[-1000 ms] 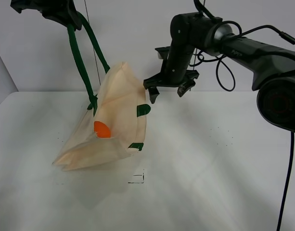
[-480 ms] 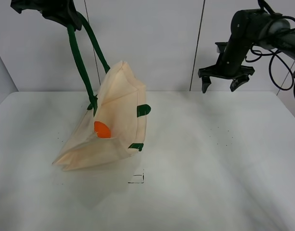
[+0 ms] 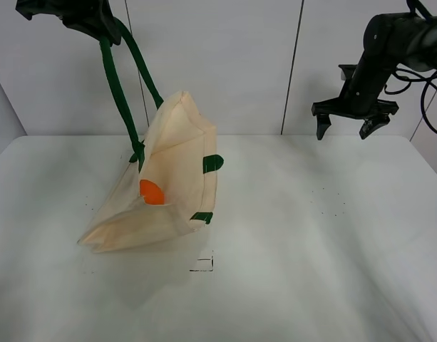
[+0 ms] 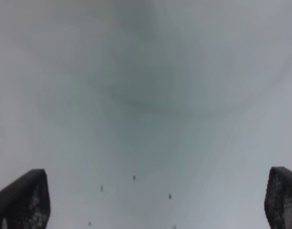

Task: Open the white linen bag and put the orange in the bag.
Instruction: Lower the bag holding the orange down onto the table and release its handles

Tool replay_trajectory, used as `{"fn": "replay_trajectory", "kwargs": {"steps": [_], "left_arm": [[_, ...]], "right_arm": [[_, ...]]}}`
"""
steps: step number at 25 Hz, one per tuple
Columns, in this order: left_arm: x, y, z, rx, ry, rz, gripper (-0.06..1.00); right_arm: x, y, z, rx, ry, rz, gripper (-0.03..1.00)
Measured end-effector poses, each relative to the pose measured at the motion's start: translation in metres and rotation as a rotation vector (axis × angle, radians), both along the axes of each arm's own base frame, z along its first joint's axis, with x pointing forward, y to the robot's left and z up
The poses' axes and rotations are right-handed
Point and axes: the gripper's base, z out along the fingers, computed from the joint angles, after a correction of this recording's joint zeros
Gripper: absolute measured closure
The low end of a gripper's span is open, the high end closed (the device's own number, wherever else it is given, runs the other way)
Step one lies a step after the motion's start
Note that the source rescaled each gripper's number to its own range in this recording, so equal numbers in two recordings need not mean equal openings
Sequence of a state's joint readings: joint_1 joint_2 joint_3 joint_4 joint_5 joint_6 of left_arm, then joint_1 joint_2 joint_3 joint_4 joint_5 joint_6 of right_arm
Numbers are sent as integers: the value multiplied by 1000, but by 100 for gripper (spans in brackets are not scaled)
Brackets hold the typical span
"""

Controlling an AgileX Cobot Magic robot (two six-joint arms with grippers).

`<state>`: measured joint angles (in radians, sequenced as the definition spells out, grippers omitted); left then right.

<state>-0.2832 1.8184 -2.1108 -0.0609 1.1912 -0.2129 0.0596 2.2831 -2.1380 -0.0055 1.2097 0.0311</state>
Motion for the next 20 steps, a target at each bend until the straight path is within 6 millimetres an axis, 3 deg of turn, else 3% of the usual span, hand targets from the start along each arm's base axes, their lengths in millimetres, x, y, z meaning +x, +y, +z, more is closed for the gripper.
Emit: {"fn": "replay_trajectory", "kwargs": {"steps": [3, 6, 12, 20], "left_arm": [[0, 0, 0, 0, 0, 0, 94], [0, 0, 0, 0, 0, 0, 94], [0, 0, 0, 0, 0, 0, 94], [0, 0, 0, 0, 0, 0, 94]], "right_arm": [[-20, -1, 9, -2, 33, 0, -3], [-68, -4, 30, -5, 79, 0, -3], [-170, -10, 51, -9, 143, 1, -3], [-312, -19, 43, -8, 131, 2, -1]]}}
